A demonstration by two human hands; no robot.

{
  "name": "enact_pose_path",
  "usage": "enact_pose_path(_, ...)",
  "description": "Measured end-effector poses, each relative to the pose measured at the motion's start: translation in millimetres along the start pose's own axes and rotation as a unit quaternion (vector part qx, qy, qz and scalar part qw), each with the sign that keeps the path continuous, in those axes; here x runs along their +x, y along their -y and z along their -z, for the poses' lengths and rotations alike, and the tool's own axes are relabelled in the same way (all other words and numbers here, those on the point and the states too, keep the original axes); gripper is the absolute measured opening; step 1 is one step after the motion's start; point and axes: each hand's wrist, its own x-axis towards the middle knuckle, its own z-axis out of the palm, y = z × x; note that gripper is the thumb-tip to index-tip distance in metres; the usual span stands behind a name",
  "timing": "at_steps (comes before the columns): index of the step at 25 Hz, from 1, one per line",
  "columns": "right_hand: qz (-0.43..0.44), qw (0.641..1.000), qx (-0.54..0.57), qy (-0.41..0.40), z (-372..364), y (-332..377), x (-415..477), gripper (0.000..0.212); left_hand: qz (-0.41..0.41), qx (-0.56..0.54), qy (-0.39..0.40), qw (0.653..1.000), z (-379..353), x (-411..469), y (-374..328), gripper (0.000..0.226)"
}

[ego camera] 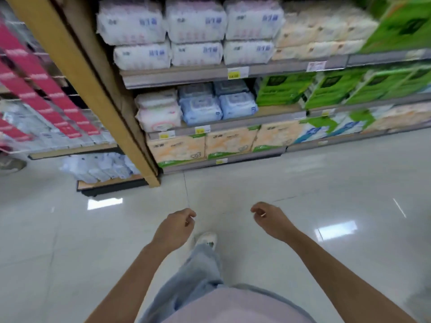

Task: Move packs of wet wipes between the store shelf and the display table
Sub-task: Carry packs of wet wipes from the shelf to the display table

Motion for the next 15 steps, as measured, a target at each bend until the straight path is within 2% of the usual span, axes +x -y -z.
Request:
enact_pose_path(5,-0.1,0.993,0.029,-0.046,61,-43,26,0.024,-0.091,0.056,0.075,0.991,41,105,-92,0.028)
enact_pose_path(9,-0.156,0.984,0.075,-0.051,101,-77,47,0.025,-0.116,0.078,0.098,0.985,47,167,-151,0.028)
enact_pose_path(12,-0.156,0.984,0.078,-0.044,142,-101,88,0.019,-0.097,0.071,0.1,0.988,36,207,-187,0.029)
enact_pose_path(15,-0.104,0.993,0.048,-0.037,203,-111,142,0.018,-0.066,0.052,0.083,0.993,15,234,-219,0.028)
